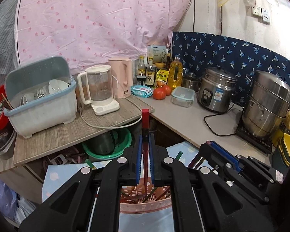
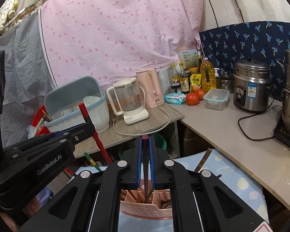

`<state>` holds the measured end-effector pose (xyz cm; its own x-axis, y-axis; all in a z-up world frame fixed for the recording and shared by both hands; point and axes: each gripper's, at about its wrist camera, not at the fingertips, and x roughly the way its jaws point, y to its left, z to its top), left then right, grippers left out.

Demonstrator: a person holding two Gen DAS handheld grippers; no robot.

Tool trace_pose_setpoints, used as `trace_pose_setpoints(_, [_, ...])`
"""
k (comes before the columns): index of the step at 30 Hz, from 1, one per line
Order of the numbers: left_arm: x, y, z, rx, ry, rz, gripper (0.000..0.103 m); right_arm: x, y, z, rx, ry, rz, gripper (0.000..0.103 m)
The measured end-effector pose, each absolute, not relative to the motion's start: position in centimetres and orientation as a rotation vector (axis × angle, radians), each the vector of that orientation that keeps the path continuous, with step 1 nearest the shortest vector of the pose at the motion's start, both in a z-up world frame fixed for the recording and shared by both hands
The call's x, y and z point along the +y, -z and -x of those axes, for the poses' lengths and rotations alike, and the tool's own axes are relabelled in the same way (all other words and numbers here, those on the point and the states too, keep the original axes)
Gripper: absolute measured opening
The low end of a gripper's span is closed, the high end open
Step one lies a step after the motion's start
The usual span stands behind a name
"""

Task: Organize utensils
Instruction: 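Lower both red chopsticks into the pink caddy, then open both tools to release the chopsticks and pull back from the caddy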

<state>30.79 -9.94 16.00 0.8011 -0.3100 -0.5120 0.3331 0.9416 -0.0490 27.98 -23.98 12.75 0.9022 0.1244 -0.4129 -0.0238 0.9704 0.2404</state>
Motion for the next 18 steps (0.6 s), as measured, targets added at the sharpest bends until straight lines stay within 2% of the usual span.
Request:
trace_pose_setpoints(10, [-10.6, -14.3, -31.2, 0.571, 0.34, -0.061, 0.007, -23.9, -10.7, -28.7, 0.49, -0.083, -0.239, 0.008])
trace_pose_setpoints(11, [-10.6, -14.2, -31.2, 0.57, 0.331, -0.059, 0.007, -23.9, -10.6, -28.7, 0.492, -0.083, -0.24, 0.009])
trace_pose_setpoints(12, [-10.6, -14.2, -31.2, 0.568, 0.325, -0.059, 0.008, -23.9, -10.6, -28.5, 0.49, -0.079, -0.243, 0.014])
trace_pose_setpoints(13, [-10.7, -14.1, -31.1, 0.567, 0.323, -0.062, 0.012, -24.0, -10.5, -28.4, 0.493, -0.075, -0.245, 0.022])
trace_pose_setpoints(14, [-10.7, -14.0, -31.0, 0.566, 0.318, -0.066, 0.02, -24.1, -10.4, -28.3, 0.493, -0.074, -0.249, 0.026])
trace_pose_setpoints(15, [-10.8, -13.9, -30.8, 0.562, 0.305, -0.072, 0.024, -24.1, -10.4, -28.1, 0.492, -0.071, -0.249, 0.03])
trace_pose_setpoints(17, [-10.9, -13.7, -30.3, 0.553, 0.294, -0.086, 0.033, -24.1, -10.4, -27.7, 0.495, -0.069, -0.242, 0.031])
trace_pose_setpoints(18, [-11.0, -13.7, -30.1, 0.549, 0.293, -0.09, 0.034, -24.0, -10.3, -27.5, 0.499, -0.068, -0.237, 0.031])
